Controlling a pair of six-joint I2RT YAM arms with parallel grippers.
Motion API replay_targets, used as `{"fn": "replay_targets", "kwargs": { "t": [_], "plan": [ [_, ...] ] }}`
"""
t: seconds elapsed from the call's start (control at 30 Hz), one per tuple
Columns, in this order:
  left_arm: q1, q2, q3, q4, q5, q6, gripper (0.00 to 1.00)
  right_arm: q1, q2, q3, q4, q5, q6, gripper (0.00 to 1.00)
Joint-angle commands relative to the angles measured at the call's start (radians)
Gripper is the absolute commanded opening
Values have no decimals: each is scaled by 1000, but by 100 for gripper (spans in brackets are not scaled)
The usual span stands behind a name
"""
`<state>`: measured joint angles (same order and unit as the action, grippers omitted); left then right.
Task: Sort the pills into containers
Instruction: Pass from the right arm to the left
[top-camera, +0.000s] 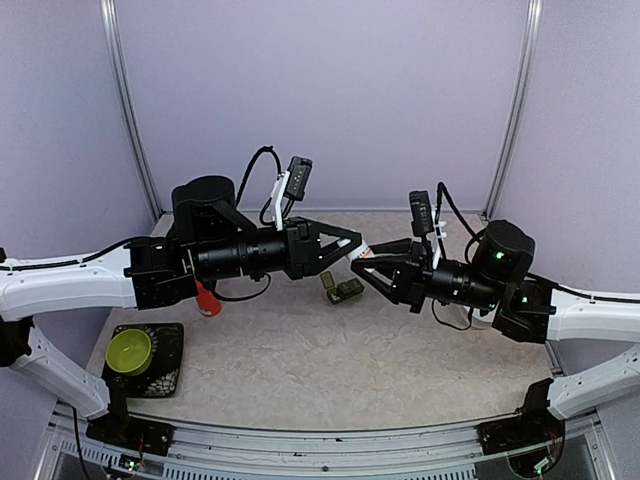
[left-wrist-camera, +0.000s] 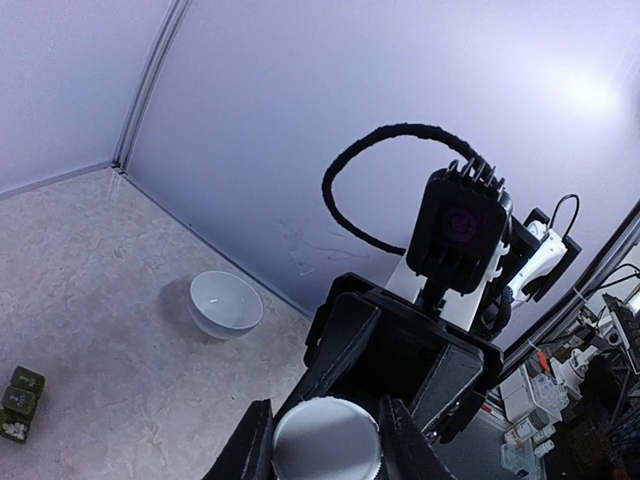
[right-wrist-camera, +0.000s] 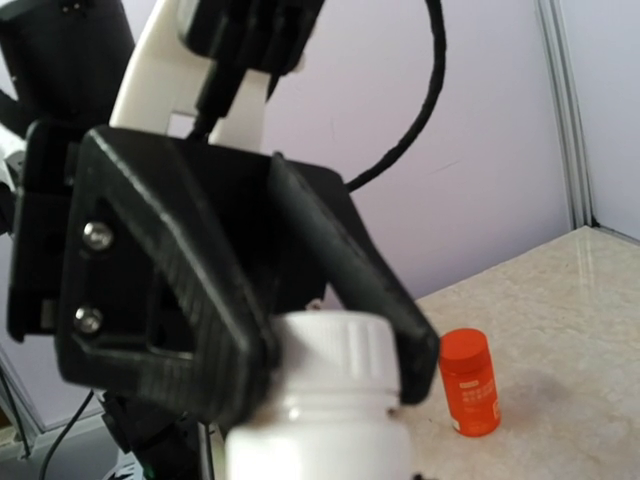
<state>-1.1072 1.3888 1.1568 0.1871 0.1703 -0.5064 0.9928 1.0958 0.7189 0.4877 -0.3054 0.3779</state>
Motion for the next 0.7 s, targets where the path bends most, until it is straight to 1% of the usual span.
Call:
{"fn": "replay_targets", "kwargs": {
  "t": [0.0,0.07,0.2,0.33,0.5,0.67],
  "plan": [
    [-1,10,40,4,12,11,20,1,11,31,-4,22,-19,0],
    [0,9,42,0,2,11,19,1,13,31,-7,29,-26,2],
    [7,1,37,-2,-9,7,19,0,18,30,-18,47,-36,18],
    [10,-1,33,-8,-9,4,19,0,24,31,-25,53,-43,29],
    [12,-11,21,-9,-17,8,19,0,29,31,-35,67,-52,49],
    [17,-17,12,-11,-20,6,19,0,28,31,-54,95,-60,67]
  ]
}}
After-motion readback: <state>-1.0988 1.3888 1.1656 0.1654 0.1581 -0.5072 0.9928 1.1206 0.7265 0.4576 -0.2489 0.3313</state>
